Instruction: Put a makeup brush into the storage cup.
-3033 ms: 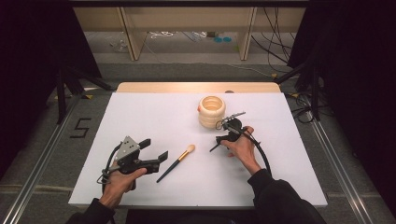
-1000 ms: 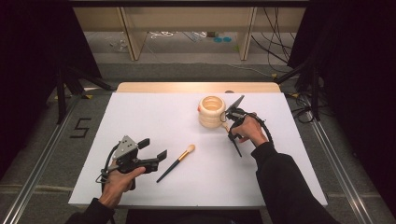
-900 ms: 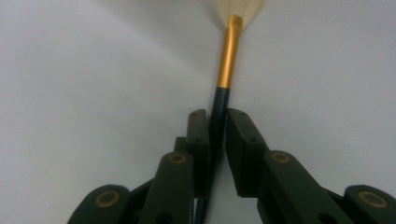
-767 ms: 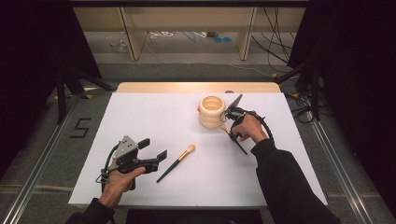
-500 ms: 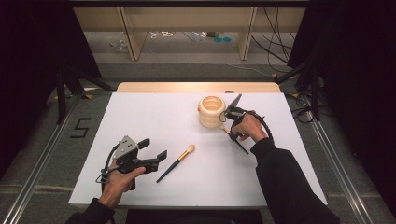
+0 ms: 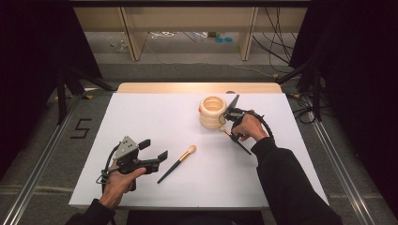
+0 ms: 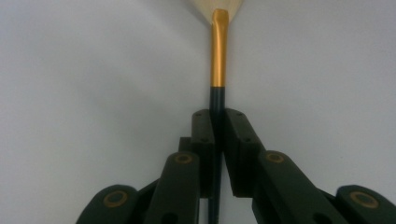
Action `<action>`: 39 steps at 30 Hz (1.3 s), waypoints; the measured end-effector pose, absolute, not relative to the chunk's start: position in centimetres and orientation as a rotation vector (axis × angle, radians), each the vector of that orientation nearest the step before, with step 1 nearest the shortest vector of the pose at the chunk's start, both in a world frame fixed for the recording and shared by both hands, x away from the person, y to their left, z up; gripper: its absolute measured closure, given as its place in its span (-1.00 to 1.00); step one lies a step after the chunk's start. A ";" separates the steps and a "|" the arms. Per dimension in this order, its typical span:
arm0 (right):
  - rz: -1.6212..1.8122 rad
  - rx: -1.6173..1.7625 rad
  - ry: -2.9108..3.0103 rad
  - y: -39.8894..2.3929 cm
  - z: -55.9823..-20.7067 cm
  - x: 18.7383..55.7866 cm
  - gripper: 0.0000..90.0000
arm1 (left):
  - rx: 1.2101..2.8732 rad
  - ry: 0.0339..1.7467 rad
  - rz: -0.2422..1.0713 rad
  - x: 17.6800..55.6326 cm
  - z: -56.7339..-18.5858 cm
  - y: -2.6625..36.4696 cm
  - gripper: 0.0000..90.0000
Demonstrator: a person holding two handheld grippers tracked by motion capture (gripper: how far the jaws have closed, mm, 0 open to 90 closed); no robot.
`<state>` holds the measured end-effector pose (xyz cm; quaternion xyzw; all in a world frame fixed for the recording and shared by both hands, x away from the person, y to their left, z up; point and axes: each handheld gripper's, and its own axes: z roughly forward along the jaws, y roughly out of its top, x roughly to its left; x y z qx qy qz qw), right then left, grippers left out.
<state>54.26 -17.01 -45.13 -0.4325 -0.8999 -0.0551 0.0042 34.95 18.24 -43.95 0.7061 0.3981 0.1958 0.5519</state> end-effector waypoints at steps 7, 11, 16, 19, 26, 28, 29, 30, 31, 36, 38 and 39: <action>-0.206 -1.349 -2.826 -17.9 -44.8 54.4 0.85 | 1.675 0.949 0.463 34.9 -43.9 18.2 -0.64; -0.223 -1.359 -2.824 -18.6 -44.5 54.5 0.85 | 1.675 0.950 0.463 34.9 -43.9 18.2 -0.64; -0.250 -1.379 -2.817 -19.1 -44.2 54.7 0.85 | 1.675 0.950 0.463 34.9 -43.9 18.2 -0.64; -0.255 -1.387 -2.811 -19.3 -43.9 54.7 0.85 | 1.676 0.950 0.463 35.0 -43.9 18.3 -0.64; -0.287 -1.400 -2.811 -19.6 -43.6 54.8 0.85 | 1.677 0.950 0.463 35.0 -43.9 18.2 -0.64; -0.299 -1.406 -2.811 -19.7 -43.5 54.8 0.85 | 1.677 0.950 0.463 35.0 -43.9 18.3 -0.64; -0.282 -1.398 -2.802 -19.8 -43.4 54.9 0.85 | 1.676 0.950 0.465 35.0 -44.0 18.2 -0.64; -0.307 -1.393 -2.815 -19.9 -43.4 54.9 0.85 | 1.676 0.951 0.464 35.0 -44.0 18.2 -0.64; -0.322 -1.400 -2.816 -20.0 -43.4 54.8 0.85 | 1.677 0.952 0.463 35.0 -44.0 18.2 -0.64; -0.332 -1.429 -2.814 -20.4 -42.9 55.0 0.85 | 1.677 0.952 0.462 35.0 -44.0 18.2 -0.64; -0.348 -1.433 -2.821 -20.5 -42.5 55.1 0.85 | 1.678 0.952 0.462 35.0 -44.0 18.3 -0.64; -0.338 -1.426 -2.814 -20.6 -42.1 55.1 0.85 | 1.677 0.953 0.462 35.0 -44.0 18.3 -0.64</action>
